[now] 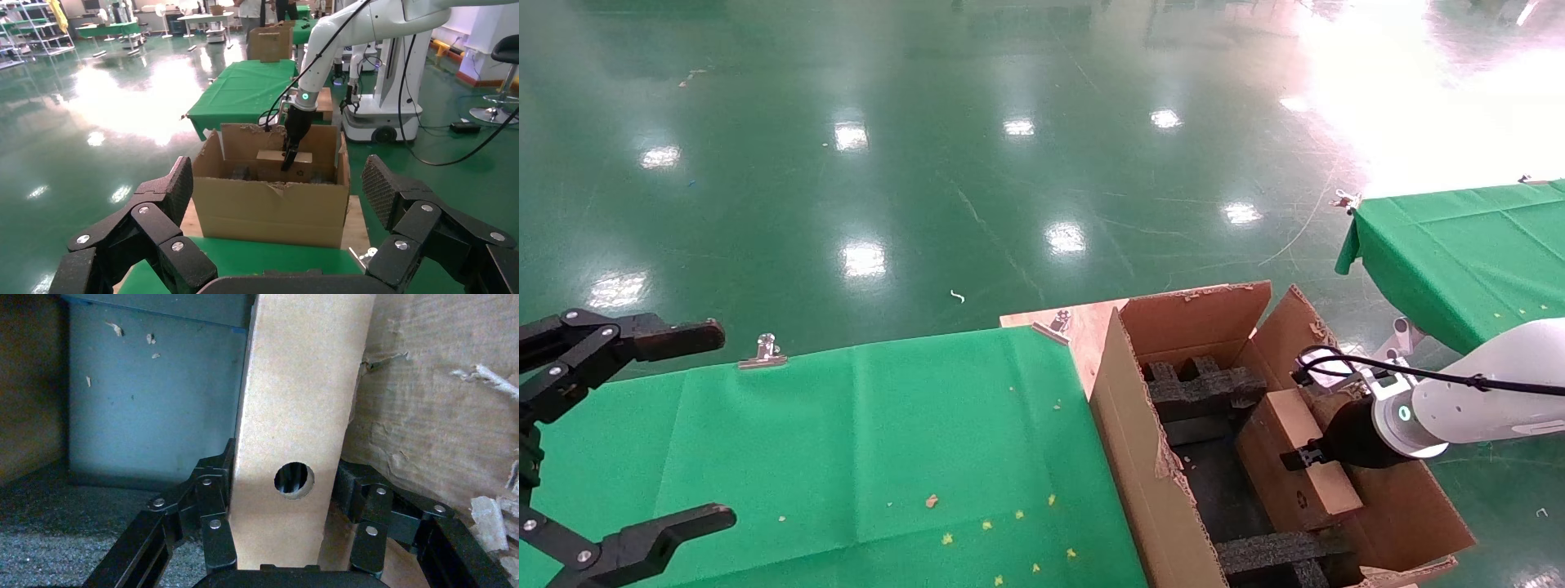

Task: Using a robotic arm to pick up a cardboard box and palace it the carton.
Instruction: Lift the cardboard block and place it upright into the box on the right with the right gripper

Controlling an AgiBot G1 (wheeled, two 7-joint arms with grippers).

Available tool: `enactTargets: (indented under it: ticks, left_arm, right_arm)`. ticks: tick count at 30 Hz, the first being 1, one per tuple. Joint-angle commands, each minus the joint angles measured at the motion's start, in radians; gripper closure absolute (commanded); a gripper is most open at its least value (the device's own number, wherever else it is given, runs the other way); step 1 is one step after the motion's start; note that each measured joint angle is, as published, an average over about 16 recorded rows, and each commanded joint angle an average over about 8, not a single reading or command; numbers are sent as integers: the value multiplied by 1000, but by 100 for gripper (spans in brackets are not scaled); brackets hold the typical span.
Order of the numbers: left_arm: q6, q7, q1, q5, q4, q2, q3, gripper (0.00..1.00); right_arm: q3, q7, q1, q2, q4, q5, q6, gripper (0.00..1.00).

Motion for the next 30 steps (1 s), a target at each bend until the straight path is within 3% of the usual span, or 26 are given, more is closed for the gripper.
enactTargets:
  ticks: [1,30]
  left_arm:
    - [0,0,0,0,0,0,0,0]
    - [0,1,-1,-1,1,0,1,0]
  right_arm:
    - [0,0,0,0,1,0,0,0]
    - [24,-17,59,-1,-1,-10,28,0]
